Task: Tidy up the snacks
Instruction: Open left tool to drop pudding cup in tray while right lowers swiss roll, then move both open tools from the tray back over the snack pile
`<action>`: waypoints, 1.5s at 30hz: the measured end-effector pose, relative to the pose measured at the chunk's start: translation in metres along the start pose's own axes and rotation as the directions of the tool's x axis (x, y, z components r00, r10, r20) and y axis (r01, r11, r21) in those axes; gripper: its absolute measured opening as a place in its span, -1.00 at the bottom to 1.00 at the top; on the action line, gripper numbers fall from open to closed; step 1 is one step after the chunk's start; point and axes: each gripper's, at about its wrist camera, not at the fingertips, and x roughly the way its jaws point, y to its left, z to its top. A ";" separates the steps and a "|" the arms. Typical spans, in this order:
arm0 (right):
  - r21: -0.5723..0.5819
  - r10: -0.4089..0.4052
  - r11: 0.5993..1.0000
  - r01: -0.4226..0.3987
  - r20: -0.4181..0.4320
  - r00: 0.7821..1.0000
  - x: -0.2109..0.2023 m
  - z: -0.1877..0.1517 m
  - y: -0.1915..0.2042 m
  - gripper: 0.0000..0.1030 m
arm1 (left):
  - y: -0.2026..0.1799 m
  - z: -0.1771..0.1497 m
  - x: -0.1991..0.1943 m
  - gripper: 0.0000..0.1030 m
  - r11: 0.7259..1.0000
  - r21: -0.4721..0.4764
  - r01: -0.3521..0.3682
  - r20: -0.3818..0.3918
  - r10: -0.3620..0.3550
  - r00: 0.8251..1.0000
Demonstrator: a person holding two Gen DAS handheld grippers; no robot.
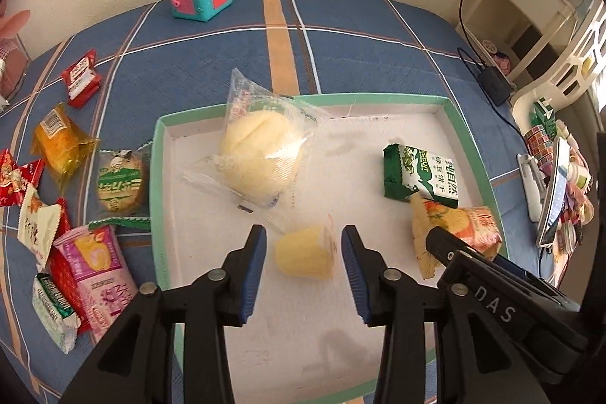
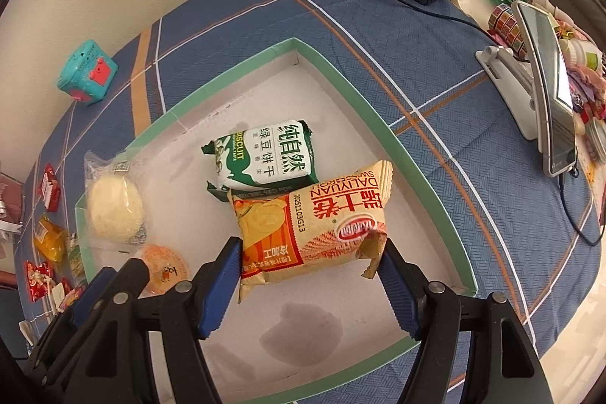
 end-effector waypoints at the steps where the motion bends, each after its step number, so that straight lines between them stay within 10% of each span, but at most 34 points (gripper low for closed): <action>1: -0.003 0.003 1.000 -0.003 0.002 1.000 -0.002 -0.001 0.001 0.44 | 0.002 0.000 -0.003 -0.06 1.000 -0.007 -0.003 0.000 0.003 1.000; 16: -0.096 0.025 0.995 -0.018 0.068 0.997 -0.021 -0.009 0.025 0.99 | 0.062 -0.005 -0.039 0.22 0.985 -0.153 -0.076 0.000 0.077 0.997; 25: -0.215 0.069 0.976 -0.045 0.104 0.992 -0.037 -0.024 0.061 1.00 | 0.119 -0.009 -0.059 0.67 0.951 -0.238 -0.199 0.031 0.212 0.977; 45: -0.444 0.254 0.867 -0.226 0.004 0.967 -0.043 -0.090 0.166 1.00 | 0.195 -0.032 -0.095 0.81 0.894 -0.361 -0.264 0.081 0.313 0.946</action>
